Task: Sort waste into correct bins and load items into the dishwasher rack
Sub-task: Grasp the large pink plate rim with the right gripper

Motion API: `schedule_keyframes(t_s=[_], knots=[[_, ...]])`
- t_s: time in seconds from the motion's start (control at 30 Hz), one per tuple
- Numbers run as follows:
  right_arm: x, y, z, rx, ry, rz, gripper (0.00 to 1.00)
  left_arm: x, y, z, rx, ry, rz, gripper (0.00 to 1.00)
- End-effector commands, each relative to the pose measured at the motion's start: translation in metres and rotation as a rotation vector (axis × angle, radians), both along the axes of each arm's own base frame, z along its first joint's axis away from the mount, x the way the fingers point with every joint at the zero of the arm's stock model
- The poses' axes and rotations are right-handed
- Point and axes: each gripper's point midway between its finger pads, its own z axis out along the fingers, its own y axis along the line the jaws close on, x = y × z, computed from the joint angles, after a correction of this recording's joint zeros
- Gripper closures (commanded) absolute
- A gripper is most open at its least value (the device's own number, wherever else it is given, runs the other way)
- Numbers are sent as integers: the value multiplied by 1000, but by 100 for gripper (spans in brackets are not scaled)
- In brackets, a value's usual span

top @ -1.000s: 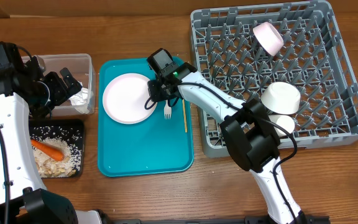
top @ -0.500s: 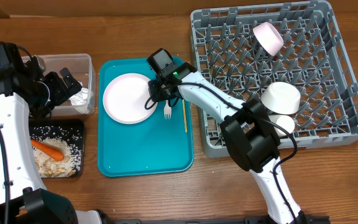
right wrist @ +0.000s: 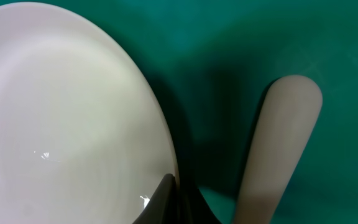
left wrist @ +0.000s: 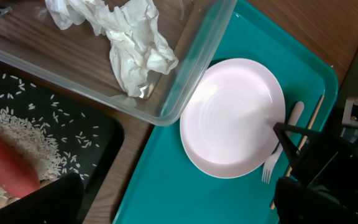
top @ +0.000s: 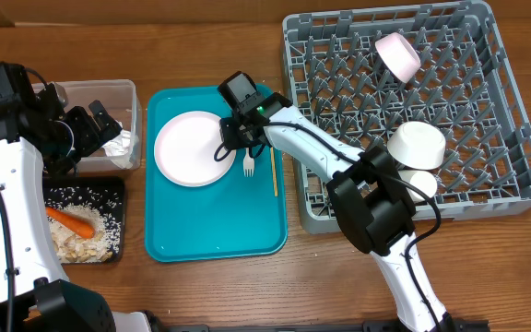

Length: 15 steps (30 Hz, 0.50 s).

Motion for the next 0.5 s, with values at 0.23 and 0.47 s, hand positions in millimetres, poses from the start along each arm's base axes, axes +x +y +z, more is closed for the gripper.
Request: schedule_keyframes(t_s=[0.23,0.47], knots=[[13,3,32,19,-54,-15,96,1,-1,13,7,-35,2,0],[17,-8,55,-35,-92,-38,96,1,-1,13,7,-35,2,0]])
